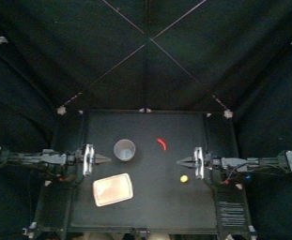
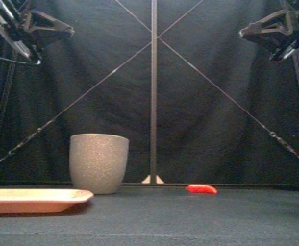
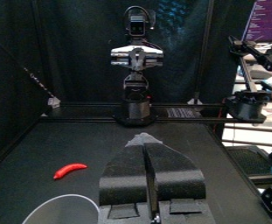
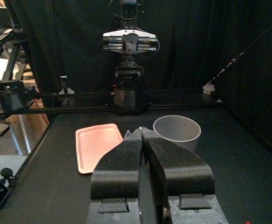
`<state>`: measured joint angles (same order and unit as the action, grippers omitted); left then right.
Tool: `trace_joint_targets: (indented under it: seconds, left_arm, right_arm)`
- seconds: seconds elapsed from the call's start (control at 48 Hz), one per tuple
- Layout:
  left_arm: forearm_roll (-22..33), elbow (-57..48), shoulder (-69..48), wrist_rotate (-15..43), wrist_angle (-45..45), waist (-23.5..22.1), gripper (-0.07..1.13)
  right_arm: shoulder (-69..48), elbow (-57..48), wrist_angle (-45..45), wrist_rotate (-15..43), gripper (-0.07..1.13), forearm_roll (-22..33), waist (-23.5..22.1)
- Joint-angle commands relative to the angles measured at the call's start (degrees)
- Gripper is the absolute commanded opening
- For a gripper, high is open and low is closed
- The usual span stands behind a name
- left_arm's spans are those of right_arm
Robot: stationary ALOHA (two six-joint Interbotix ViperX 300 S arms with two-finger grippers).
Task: Pick the yellow can then place it in the grey bowl
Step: Pick the yellow can
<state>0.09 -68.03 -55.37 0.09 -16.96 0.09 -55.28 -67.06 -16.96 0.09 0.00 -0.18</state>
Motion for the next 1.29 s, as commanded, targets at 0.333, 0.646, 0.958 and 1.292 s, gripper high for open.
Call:
trace_joint_targets:
  seconds: [0.333, 0.646, 0.958, 1.292]
  left_arm:
    - [0.18, 1.05, 0.88, 0.09, 4.66, 4.48, -0.03]
    - [-0.09, 1.05, 1.14, 0.18, 4.39, 4.83, -0.03]
    - [-0.97, 1.93, 1.14, 0.26, 4.31, 6.77, -0.03]
    - [-0.79, 2.02, 1.05, 0.26, 4.13, 7.12, -0.03]
  right_arm:
    - [11.16, -2.2, 17.58, 3.34, 0.02, -3.87, -9.76]
    - [12.48, -1.76, 25.14, 8.17, 0.43, -8.35, -4.92]
    - [12.92, -0.97, 27.77, 12.3, 1.04, -8.61, -3.52]
    - [14.68, -1.14, 38.94, 12.83, 1.03, -10.37, 2.02]
